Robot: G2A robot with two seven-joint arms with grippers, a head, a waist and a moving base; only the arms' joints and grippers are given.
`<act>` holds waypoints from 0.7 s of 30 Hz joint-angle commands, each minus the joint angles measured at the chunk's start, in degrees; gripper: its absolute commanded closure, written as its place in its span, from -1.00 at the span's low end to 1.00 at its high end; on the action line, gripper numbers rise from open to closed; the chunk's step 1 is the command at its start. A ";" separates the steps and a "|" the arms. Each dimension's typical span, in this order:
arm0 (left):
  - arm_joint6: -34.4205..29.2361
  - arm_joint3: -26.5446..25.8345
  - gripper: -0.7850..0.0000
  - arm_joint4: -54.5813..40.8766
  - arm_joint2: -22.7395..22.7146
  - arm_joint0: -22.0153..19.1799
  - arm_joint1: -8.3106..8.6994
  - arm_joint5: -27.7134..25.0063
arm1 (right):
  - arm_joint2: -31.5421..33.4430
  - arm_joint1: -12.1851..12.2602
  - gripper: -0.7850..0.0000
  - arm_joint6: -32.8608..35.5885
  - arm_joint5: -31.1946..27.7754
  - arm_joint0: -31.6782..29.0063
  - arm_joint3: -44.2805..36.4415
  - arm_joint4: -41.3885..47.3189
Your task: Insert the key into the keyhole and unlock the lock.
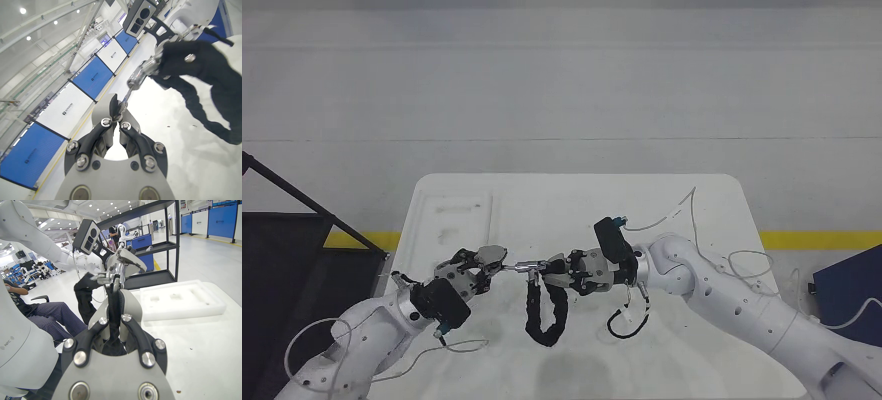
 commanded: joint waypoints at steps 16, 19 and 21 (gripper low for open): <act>5.35 3.63 1.00 6.27 3.41 -0.98 -1.91 9.59 | 0.00 0.00 1.00 0.00 0.00 0.00 0.00 0.00; 5.26 3.60 0.43 5.86 2.96 -0.81 -2.11 9.83 | 0.00 0.00 1.00 0.00 0.00 0.00 0.00 0.00; 5.44 3.54 0.06 6.10 2.63 -0.63 -2.23 10.31 | 0.00 0.00 1.00 0.00 0.00 0.00 0.00 0.00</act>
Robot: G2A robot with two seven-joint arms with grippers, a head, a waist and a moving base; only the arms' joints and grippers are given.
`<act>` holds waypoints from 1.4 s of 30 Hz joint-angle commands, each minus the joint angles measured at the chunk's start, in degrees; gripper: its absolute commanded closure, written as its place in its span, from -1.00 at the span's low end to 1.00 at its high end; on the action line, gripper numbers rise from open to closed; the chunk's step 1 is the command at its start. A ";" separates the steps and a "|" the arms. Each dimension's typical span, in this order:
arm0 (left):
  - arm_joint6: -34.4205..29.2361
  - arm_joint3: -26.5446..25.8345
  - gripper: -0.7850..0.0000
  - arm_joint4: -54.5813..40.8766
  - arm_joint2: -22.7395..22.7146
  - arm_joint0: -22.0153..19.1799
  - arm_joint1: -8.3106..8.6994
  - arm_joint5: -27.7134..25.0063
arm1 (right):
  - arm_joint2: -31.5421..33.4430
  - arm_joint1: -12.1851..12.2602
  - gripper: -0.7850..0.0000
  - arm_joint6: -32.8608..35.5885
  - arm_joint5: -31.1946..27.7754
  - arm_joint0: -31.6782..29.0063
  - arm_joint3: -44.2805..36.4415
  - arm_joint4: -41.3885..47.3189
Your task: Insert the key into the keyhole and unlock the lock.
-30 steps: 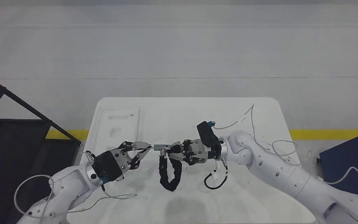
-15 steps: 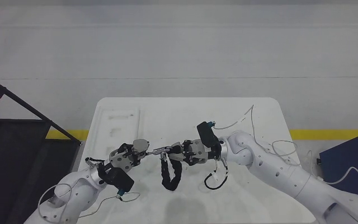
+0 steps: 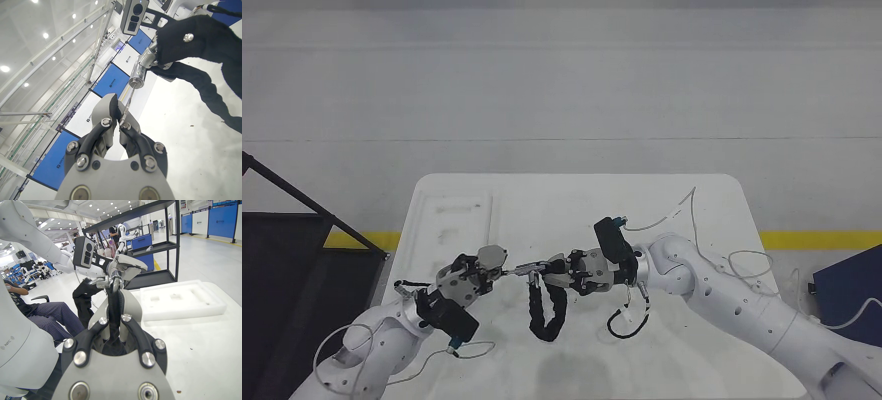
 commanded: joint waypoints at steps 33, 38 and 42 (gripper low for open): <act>-42.95 7.97 -0.86 -53.53 -7.43 -6.72 0.68 -59.38 | 11.47 -0.41 1.00 13.09 3.24 -3.14 0.13 9.56; -52.41 6.00 -1.00 -66.75 -5.00 -6.68 1.94 -59.46 | 11.78 -1.35 1.00 16.24 4.27 -2.23 1.07 11.62; -58.57 5.19 -1.00 -75.30 -3.84 -8.33 2.99 -59.46 | 12.02 -2.15 1.00 18.09 5.19 -1.64 1.13 12.32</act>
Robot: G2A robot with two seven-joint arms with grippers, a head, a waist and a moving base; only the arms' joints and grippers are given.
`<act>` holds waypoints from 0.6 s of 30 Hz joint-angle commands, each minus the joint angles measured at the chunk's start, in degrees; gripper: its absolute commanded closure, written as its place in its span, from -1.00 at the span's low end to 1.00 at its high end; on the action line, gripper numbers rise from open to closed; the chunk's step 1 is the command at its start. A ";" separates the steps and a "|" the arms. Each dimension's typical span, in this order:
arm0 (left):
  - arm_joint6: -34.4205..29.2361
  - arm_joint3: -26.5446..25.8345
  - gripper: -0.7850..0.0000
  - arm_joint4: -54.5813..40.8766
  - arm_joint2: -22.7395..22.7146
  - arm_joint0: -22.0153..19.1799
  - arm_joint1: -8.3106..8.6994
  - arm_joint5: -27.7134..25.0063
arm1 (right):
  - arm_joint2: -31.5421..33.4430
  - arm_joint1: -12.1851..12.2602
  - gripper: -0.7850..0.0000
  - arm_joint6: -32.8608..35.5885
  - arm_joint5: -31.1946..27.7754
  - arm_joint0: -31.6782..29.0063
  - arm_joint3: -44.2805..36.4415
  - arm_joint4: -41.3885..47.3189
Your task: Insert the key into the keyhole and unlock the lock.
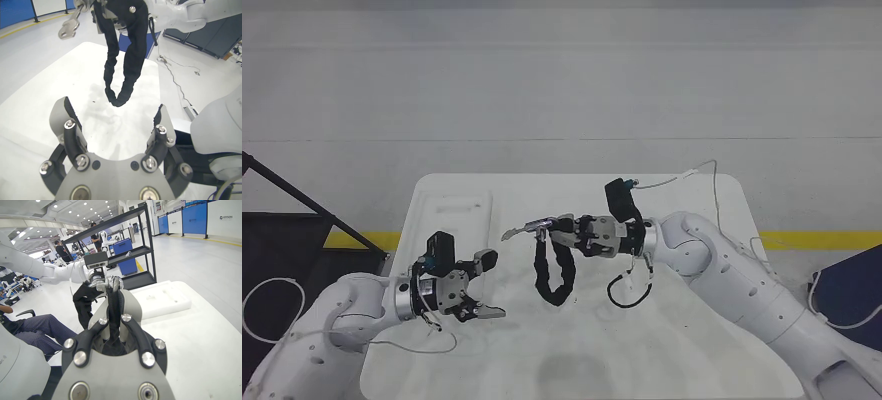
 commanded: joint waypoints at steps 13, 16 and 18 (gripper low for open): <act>-7.21 0.87 -1.00 -10.17 8.24 -7.78 -0.44 2.10 | -0.41 -3.61 1.00 3.85 0.39 2.53 2.21 1.17; -7.57 1.86 -1.00 -10.52 10.34 -9.87 -0.93 3.16 | -0.47 -4.34 1.00 4.17 0.03 2.82 2.59 1.10; -7.85 2.57 -1.00 -10.62 11.83 -11.16 -1.29 3.72 | -0.45 -4.78 1.00 4.34 -0.21 2.93 2.74 0.96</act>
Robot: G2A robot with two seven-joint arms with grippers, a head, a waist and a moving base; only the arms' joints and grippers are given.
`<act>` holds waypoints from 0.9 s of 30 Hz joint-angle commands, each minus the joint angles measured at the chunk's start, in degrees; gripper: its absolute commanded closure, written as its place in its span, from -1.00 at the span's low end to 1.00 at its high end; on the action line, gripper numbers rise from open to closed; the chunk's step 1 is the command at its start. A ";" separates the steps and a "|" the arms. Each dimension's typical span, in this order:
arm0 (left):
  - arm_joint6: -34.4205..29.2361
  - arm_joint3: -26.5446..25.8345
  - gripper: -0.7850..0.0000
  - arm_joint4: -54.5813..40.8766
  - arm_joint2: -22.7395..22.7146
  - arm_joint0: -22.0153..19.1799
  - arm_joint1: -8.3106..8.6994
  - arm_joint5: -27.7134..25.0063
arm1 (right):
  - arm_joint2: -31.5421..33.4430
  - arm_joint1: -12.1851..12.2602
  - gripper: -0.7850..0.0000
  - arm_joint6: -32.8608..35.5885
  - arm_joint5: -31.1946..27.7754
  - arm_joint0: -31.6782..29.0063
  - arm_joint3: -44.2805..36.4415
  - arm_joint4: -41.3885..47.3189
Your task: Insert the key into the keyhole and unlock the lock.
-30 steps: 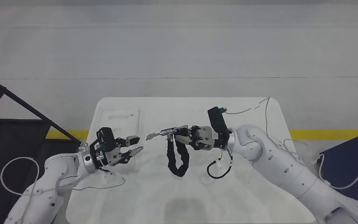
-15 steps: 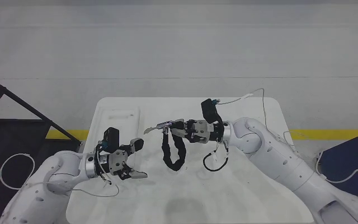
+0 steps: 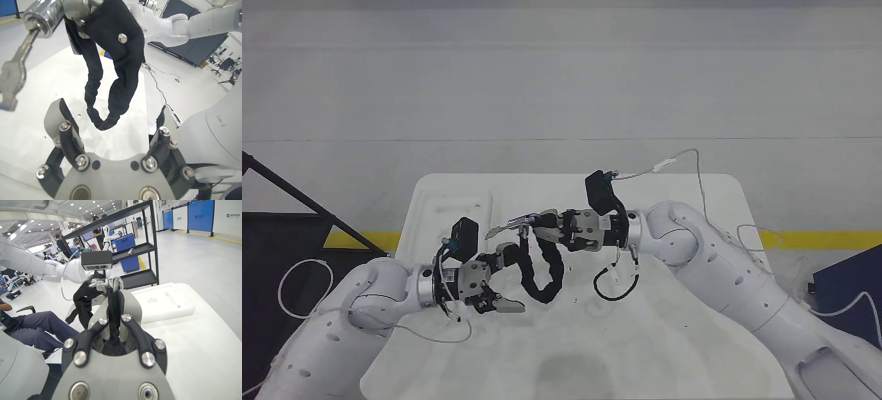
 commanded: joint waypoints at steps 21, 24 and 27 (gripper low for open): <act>-0.65 3.77 1.00 0.20 5.65 -5.25 -1.84 -0.21 | 1.85 -3.17 1.00 1.06 -2.23 -1.20 2.11 -2.53; -0.07 3.30 1.00 0.57 4.91 -4.61 -1.76 -0.77 | 2.44 -3.28 1.00 1.45 -2.43 -1.68 2.41 -2.79; 0.33 2.69 1.00 0.81 4.04 -3.80 -1.63 -1.29 | 3.11 -3.33 1.00 1.87 -2.58 -2.15 2.53 -2.98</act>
